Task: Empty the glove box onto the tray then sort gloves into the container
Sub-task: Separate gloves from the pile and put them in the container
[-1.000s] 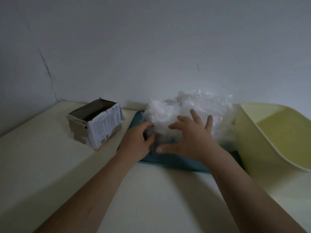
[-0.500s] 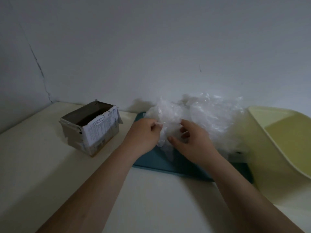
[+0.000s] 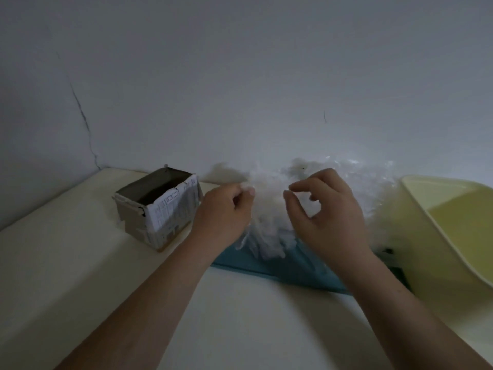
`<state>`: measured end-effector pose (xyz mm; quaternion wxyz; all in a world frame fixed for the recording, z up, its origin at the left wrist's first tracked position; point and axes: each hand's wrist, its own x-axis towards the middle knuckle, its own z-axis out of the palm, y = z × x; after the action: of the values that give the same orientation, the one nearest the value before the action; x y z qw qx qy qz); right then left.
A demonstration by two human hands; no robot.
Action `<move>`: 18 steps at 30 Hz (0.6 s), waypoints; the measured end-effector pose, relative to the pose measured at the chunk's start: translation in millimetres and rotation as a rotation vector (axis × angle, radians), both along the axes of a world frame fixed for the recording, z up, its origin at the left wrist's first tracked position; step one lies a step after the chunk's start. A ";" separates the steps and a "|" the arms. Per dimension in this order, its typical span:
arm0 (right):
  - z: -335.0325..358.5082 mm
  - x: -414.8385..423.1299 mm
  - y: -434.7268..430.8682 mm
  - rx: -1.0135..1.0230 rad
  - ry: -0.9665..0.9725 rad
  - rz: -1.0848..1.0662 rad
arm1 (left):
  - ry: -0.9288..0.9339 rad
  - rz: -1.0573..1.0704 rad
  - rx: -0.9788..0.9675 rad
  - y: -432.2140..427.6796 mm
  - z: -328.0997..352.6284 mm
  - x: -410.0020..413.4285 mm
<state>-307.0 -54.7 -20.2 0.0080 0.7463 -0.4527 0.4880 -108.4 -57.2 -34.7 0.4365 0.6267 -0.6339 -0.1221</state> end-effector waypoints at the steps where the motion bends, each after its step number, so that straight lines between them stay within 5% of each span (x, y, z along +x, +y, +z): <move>1: 3.0 3.8 3.0 0.060 -0.045 0.071 | 0.022 -0.009 -0.003 3.6 5.1 -1.8; 5: 0.9 6.5 2.2 0.581 -0.138 0.167 | 0.282 -0.096 -0.105 12.2 26.3 -10.2; 8: -3.4 4.2 1.3 0.759 -0.199 0.311 | 0.595 -0.213 0.015 18.0 31.1 -14.1; 13: 8.0 1.3 7.0 0.822 -0.424 0.558 | 0.556 -0.341 0.107 16.0 20.9 -20.3; 18: -0.5 -3.3 -6.1 0.764 -0.580 0.408 | 0.571 -0.364 0.135 12.7 13.0 -13.0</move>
<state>-310.3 -60.9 -20.7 -0.4859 0.6032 -0.4272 0.4664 -121.4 -44.5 -21.7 0.5247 0.4715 -0.5781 -0.4101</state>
